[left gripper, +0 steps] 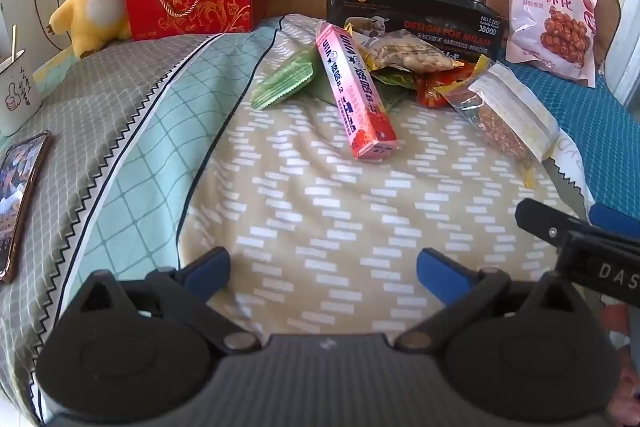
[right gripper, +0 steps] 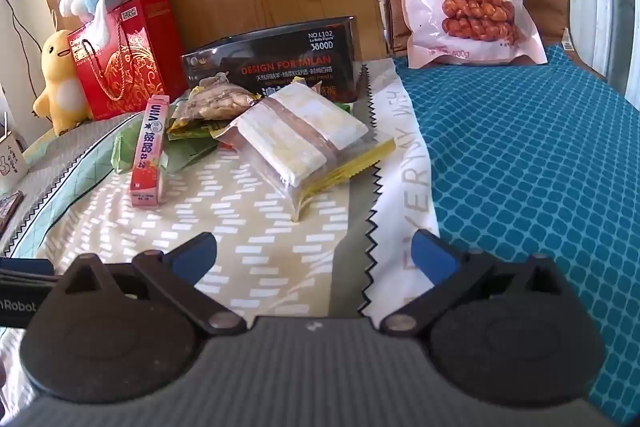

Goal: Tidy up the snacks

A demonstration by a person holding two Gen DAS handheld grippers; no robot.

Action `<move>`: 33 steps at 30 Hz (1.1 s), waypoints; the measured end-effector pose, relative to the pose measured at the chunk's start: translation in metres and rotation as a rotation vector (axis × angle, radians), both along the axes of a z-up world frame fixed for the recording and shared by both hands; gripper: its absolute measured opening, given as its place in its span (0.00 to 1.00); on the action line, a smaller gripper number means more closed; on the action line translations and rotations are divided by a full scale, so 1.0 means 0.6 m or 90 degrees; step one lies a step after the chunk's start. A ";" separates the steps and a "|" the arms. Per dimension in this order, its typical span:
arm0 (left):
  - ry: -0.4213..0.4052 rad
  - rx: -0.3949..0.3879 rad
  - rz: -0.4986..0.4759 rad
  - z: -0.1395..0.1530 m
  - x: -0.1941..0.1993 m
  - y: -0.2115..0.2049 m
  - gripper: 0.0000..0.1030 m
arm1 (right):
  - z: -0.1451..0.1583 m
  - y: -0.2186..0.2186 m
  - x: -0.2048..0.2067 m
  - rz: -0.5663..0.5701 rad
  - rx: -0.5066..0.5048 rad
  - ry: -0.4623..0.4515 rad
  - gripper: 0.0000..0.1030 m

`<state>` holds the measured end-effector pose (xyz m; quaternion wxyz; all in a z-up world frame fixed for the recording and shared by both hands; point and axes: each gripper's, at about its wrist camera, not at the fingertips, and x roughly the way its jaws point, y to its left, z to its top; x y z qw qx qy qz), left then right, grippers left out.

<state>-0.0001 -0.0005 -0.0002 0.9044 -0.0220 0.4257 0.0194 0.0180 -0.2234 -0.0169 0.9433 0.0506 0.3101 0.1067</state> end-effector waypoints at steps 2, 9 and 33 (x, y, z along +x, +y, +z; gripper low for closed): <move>-0.005 -0.007 -0.002 0.000 -0.001 0.001 1.00 | -0.001 0.006 -0.003 0.000 -0.011 -0.002 1.00; -0.067 -0.040 -0.049 0.002 -0.035 0.015 1.00 | 0.000 0.010 -0.001 0.036 -0.016 -0.004 1.00; -0.158 -0.222 -0.056 0.066 0.037 0.174 0.90 | 0.026 0.178 0.106 0.312 -0.015 0.033 0.26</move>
